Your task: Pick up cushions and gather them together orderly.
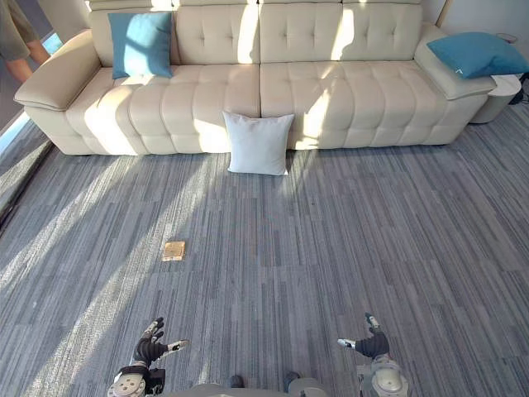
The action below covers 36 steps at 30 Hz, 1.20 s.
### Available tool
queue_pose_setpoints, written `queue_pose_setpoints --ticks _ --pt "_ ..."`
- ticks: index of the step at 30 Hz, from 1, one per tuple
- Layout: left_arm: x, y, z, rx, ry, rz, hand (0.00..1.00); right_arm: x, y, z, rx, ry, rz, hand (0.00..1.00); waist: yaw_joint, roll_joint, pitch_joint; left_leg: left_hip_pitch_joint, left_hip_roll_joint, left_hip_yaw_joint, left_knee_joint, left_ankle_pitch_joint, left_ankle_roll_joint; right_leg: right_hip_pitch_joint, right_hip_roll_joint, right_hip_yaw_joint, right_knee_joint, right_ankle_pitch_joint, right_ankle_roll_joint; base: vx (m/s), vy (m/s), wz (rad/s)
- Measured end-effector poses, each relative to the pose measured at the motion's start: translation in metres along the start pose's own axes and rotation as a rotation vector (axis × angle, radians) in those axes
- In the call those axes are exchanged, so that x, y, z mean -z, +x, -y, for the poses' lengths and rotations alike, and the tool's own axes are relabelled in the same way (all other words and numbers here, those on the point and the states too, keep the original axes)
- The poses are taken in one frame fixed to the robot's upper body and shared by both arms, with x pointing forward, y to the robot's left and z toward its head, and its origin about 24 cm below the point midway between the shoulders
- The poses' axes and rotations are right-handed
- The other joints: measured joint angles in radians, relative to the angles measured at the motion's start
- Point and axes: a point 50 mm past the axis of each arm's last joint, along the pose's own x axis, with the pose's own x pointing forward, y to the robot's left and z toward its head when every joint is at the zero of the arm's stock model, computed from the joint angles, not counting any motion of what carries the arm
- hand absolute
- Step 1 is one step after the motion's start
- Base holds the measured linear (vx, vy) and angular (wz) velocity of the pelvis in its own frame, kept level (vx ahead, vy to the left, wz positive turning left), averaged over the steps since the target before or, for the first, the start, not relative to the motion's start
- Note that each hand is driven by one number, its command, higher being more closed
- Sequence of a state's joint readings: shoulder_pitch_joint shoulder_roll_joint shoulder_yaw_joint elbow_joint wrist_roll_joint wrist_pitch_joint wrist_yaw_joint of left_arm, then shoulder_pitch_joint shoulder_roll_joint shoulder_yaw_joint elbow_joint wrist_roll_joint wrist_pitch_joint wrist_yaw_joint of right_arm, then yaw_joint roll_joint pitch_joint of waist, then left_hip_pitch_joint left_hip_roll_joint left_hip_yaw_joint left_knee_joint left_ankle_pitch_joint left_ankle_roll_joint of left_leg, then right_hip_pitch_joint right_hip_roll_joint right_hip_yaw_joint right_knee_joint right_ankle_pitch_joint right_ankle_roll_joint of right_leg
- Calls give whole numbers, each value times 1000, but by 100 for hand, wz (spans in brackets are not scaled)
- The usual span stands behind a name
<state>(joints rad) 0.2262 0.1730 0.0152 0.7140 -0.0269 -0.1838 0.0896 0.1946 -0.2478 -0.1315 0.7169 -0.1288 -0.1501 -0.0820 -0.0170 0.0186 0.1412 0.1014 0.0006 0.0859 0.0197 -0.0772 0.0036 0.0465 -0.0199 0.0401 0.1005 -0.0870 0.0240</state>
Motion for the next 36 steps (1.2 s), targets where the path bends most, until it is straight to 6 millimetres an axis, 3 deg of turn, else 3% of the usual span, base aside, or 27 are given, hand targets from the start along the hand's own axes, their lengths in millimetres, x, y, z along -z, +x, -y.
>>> queue_pose_setpoints --ticks 8,15,20,21,22,23,24,25,26,28,30,33,35,36 --pt "13 -8 -9 -35 -15 -41 0 4 -2 5 18 10 -17 0 -18 5 -4 -18 0 -4 -5 1 0 -22 0 -11 -8 2 2 -34 -10 0" --pt "3 -4 -9 -38 -29 -6 0 -3 3 3 29 72 -3 0 -19 0 -2 -35 -3 -4 -1 -2 4 -22 -2 -12 -21 5 5 82 0 0" --pt "-10 -2 -8 -44 -51 52 0 -16 10 -2 38 147 25 0 -4 -3 4 -113 8 11 133 -84 14 -45 0 3 -18 2 10 45 20 -10" --pt "-15 -2 -9 -47 -60 72 0 -18 11 -3 36 152 28 0 11 -1 6 -138 17 31 184 -118 17 -58 6 20 -6 -4 17 6 46 -43" --pt "-19 -3 -10 -59 -83 91 0 -22 12 -4 35 160 37 0 32 2 7 -164 26 47 232 -155 23 -83 11 34 31 -24 30 9 59 -47" --pt "-20 -3 -11 -67 -93 101 0 -24 13 -4 35 161 41 0 32 4 10 -174 28 53 258 -176 24 -98 12 43 62 -43 34 -8 84 -31" --pt "-24 -4 -14 -88 -110 118 0 -25 14 -5 36 162 41 0 31 -1 21 -192 19 55 312 -233 41 -137 2 43 174 -111 72 7 90 -10" --pt "-25 -4 -15 -91 -112 124 0 -25 14 -6 33 163 37 0 31 -4 23 -191 12 56 324 -248 45 -158 -5 43 235 -136 86 42 129 -1" --pt "-28 -4 -15 -92 -117 135 0 -25 14 -8 27 162 35 0 31 -4 35 -182 5 51 348 -274 59 -224 -16 23 406 -150 104 82 99 6" --pt "-31 -3 -17 -91 -102 142 0 -16 8 -17 -2 149 6 0 25 -16 55 -122 -9 37 355 -300 92 -353 -29 -23 682 -163 99 231 112 22" --pt "-31 -2 -18 -102 -97 140 0 -9 4 -21 -12 155 -22 0 24 -17 60 -93 -10 14 353 -324 94 -400 -33 -61 668 -182 86 334 86 30" --pt "-40 2 -18 -100 -90 164 0 -11 5 -21 -12 155 -19 0 2 -27 72 -16 -2 -37 282 -320 84 -472 -14 -123 433 -140 58 450 20 56" --pt "-44 5 -11 -79 -86 171 0 -10 6 -16 -1 148 -16 0 -26 -18 78 91 9 -88 178 -312 52 -506 9 -121 275 -4 16 606 -52 81" --pt "-44 6 -10 -76 -89 167 0 -10 5 -16 1 146 -16 0 -31 -15 80 114 14 -98 171 -316 36 -507 14 -119 278 45 -1 645 -98 76"
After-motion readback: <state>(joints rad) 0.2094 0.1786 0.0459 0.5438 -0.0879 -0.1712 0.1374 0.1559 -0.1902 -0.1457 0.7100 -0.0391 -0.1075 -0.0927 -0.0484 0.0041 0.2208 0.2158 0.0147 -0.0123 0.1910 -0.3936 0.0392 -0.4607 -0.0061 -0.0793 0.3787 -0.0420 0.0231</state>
